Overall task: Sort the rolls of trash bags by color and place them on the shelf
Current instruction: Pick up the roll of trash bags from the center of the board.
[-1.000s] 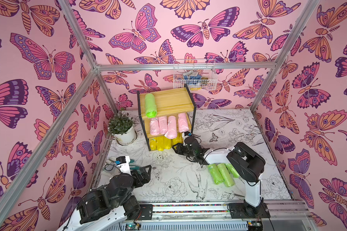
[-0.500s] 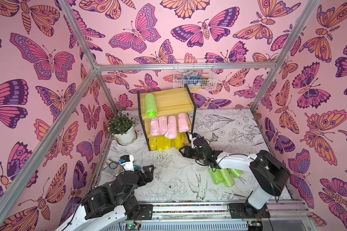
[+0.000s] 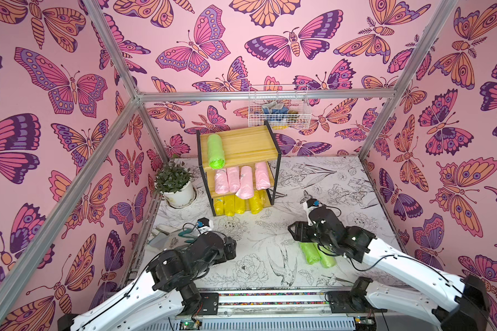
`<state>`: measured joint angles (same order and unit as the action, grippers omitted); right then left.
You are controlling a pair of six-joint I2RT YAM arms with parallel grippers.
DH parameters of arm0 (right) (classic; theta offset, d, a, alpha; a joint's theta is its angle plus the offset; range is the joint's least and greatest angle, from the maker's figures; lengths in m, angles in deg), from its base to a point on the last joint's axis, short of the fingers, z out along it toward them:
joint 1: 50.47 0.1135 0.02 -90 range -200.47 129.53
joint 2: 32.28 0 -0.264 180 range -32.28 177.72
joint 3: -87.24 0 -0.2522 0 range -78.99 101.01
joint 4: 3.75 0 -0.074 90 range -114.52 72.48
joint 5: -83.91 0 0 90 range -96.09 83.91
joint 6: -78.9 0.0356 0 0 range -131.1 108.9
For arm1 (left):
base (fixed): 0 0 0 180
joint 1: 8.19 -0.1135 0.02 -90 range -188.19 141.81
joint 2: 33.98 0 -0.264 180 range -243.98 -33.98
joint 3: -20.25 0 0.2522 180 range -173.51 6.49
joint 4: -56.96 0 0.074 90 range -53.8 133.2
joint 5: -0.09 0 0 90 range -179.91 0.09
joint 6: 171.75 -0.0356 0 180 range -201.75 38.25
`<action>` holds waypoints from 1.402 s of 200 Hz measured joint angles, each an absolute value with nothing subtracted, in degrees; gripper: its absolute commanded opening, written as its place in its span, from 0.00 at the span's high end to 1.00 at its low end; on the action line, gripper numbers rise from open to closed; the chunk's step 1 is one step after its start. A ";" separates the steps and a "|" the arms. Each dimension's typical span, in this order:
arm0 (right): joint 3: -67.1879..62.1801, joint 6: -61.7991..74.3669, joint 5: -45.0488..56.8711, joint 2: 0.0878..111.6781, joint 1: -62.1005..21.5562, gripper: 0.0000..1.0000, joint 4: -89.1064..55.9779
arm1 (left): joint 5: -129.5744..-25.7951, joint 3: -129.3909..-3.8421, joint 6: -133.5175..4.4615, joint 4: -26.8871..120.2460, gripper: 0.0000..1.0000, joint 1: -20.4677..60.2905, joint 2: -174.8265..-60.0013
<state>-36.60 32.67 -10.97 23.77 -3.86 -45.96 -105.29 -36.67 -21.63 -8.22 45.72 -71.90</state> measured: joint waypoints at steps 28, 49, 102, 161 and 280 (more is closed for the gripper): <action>-41.52 34.53 -11.50 19.33 -3.86 0.33 -51.80 | -102.51 -37.37 -21.96 -5.14 0.03 45.72 -75.61; -43.88 35.86 -11.50 18.81 -3.86 0.35 -54.14 | -100.92 -37.70 -22.13 -3.22 0.03 45.72 -76.66; -45.80 36.67 -11.39 22.46 -3.86 0.35 -55.93 | -98.43 -37.85 -21.89 -1.27 0.03 45.72 -77.01; -46.24 36.14 -11.39 29.74 -3.86 0.37 -53.85 | -98.23 -37.85 -21.46 -0.35 0.03 45.72 -76.29; -46.09 35.01 -13.03 39.07 -3.86 0.52 -51.62 | -98.23 -37.35 -21.19 0.15 0.03 45.72 -76.20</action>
<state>-46.09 35.01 -13.03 39.07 -3.86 -51.62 -98.23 -37.35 -21.19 0.15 45.72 -76.20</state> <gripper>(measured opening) 0.521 0.969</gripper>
